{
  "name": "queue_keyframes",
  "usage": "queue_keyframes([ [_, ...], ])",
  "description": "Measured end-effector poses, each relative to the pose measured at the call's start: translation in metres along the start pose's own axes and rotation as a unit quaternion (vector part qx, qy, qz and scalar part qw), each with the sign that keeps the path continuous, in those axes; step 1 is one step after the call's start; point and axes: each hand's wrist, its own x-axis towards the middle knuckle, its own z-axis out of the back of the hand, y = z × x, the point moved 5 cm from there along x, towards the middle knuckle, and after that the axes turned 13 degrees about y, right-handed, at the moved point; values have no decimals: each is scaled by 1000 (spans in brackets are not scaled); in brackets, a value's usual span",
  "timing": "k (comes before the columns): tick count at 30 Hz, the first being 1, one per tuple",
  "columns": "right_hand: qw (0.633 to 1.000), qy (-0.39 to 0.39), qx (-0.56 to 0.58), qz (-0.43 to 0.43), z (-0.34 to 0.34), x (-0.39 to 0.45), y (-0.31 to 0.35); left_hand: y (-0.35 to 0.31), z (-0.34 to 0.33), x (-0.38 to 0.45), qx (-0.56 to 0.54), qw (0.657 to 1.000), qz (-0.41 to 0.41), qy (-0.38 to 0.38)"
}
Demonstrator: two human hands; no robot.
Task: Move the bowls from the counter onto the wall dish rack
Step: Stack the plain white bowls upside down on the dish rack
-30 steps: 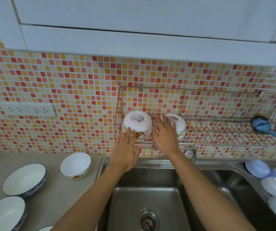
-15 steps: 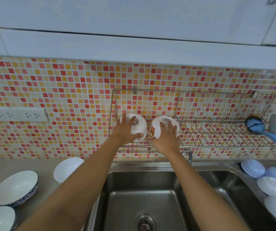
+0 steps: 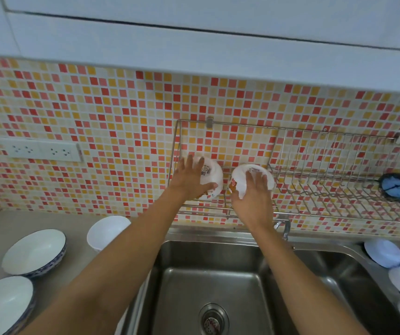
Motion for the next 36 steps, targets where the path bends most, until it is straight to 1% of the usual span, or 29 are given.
queue_keyframes([
  [1,997,-58,40,45,5,-10,3,-4,5,-13,-16,999,-18,-24],
  [2,985,-114,93,91,8,-24,6,-5,11,-30,-44,996,-40,-64],
  [3,968,-156,145,130,7,-43,10,-1,17,-52,-77,988,-56,-118],
  [4,954,-175,182,158,0,-62,15,9,22,-77,-113,975,-58,-182],
  [5,946,-174,206,181,-11,-81,24,25,25,-101,-148,956,-47,-248],
  [6,942,-155,222,200,-26,-98,34,45,26,-124,-178,935,-25,-307],
  [7,941,-123,234,212,-46,-111,45,68,24,-143,-201,917,5,-345],
  [8,942,-80,244,217,-67,-120,56,91,20,-158,-219,907,38,-359],
  [9,943,-31,252,217,-89,-125,67,113,13,-168,-230,905,71,-351],
  [11,940,68,260,209,-132,-124,89,150,-3,-177,-234,914,120,-310],
  [14,929,202,274,144,-188,-110,118,199,-28,-183,-252,915,189,-254],
  [17,913,294,274,69,-231,-94,146,240,-56,-179,-294,898,261,-196],
  [19,902,341,264,18,-256,-81,162,259,-74,-174,-336,882,292,-156],
  [22,878,385,274,-73,-291,-62,174,282,-95,-166,-363,871,319,-90],
  [26,827,417,337,-169,-324,-51,180,316,-118,-157,-370,866,336,-18],
  [27,825,417,338,-176,-330,-49,182,324,-122,-155,-369,866,338,-5],
  [30,844,417,302,-150,-339,-43,193,335,-128,-153,-358,872,332,36],
  [31,842,418,305,-150,-340,-43,197,337,-132,-153,-358,873,328,49],
  [34,823,421,343,-166,-350,-45,202,333,-135,-154,-365,873,320,57],
  [36,802,430,368,-194,-357,-46,204,330,-136,-152,-354,877,321,47],
])
